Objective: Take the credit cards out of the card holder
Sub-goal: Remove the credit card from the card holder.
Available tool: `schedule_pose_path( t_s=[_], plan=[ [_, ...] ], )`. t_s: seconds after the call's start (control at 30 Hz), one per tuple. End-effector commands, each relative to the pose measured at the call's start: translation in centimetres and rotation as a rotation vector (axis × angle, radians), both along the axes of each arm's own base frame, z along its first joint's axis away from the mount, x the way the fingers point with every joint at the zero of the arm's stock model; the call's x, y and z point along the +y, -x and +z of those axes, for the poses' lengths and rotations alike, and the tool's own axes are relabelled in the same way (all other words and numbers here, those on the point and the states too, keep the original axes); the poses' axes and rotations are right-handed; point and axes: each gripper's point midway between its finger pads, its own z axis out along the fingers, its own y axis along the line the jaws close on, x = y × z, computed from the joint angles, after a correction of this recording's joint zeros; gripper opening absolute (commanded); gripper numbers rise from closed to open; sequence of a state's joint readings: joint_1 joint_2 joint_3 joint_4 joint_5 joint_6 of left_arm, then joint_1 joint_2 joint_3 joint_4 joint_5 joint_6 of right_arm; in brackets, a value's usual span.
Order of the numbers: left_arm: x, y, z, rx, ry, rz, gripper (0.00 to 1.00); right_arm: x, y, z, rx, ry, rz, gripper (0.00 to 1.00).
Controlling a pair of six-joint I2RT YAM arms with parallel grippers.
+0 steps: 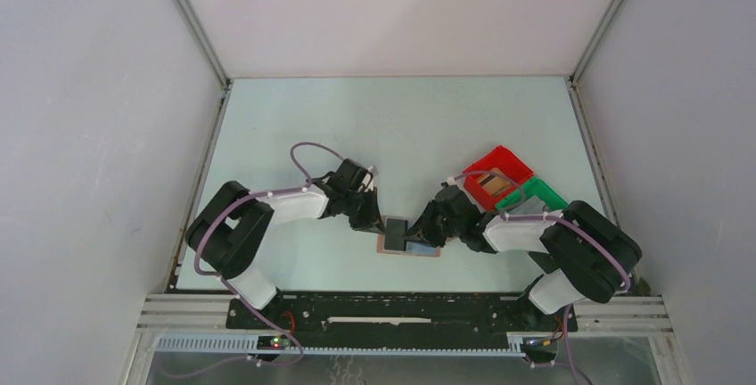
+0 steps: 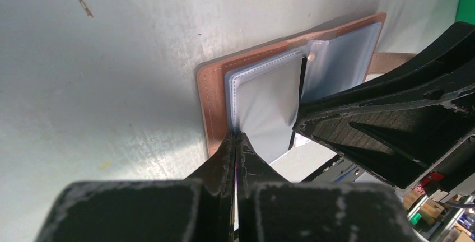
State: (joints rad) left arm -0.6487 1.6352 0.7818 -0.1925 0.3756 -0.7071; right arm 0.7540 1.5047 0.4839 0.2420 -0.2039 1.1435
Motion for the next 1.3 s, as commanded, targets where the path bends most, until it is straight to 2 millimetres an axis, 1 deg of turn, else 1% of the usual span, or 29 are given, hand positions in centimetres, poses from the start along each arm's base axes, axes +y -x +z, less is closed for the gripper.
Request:
schedule_pose_path(
  t_s=[0.0, 0.1, 0.23, 0.3, 0.37, 0.47, 0.6, 0.7, 0.83, 1.0, 1.17, 1.27],
  plan=[
    [0.3, 1.1, -2.4, 0.037, -0.05, -0.01, 0.0, 0.2, -0.6, -0.2, -0.02, 0.0, -0.028, 0.26],
    [0.2, 1.2, -2.6, 0.044, -0.051, -0.009, 0.0, 0.4, -0.5, -0.2, -0.015, -0.032, -0.036, 0.23],
    [-0.1, 1.5, -2.9, 0.057, -0.047, -0.019, 0.0, 0.4, -0.6, 0.2, -0.027, -0.059, -0.041, 0.22],
    [-0.3, 1.7, -3.1, 0.062, -0.049, -0.023, 0.0, 0.3, -0.7, 0.5, -0.035, -0.076, -0.048, 0.17],
    [-0.3, 1.7, -3.2, 0.065, -0.049, -0.022, 0.0, 0.2, -0.7, 0.8, -0.044, -0.083, -0.05, 0.09],
    [-0.2, 1.6, -3.1, 0.059, -0.051, -0.019, 0.0, 0.1, -0.8, 1.4, -0.063, -0.091, -0.045, 0.0],
    [0.0, 1.6, -3.3, 0.059, -0.063, -0.014, 0.0, -0.1, -0.9, 2.0, -0.089, -0.101, -0.043, 0.0],
    [0.3, 1.6, -3.3, 0.057, -0.077, -0.009, 0.0, -0.6, -0.9, 2.3, -0.109, -0.099, -0.06, 0.0],
    [0.6, 1.5, -3.3, 0.05, -0.089, -0.001, 0.0, -1.8, -0.7, 2.1, -0.122, -0.075, -0.086, 0.0],
    [0.3, 1.2, -2.9, 0.04, -0.076, 0.005, 0.0, -3.0, -0.4, 1.6, -0.118, -0.072, -0.114, 0.0],
    [0.5, 1.2, -3.0, 0.047, -0.072, 0.009, 0.0, -3.9, 0.0, 1.4, -0.127, -0.067, -0.119, 0.0],
    [0.4, 1.3, -2.9, 0.048, -0.064, 0.005, 0.0, -3.9, 0.0, 1.5, -0.131, -0.078, -0.108, 0.0]
  ],
)
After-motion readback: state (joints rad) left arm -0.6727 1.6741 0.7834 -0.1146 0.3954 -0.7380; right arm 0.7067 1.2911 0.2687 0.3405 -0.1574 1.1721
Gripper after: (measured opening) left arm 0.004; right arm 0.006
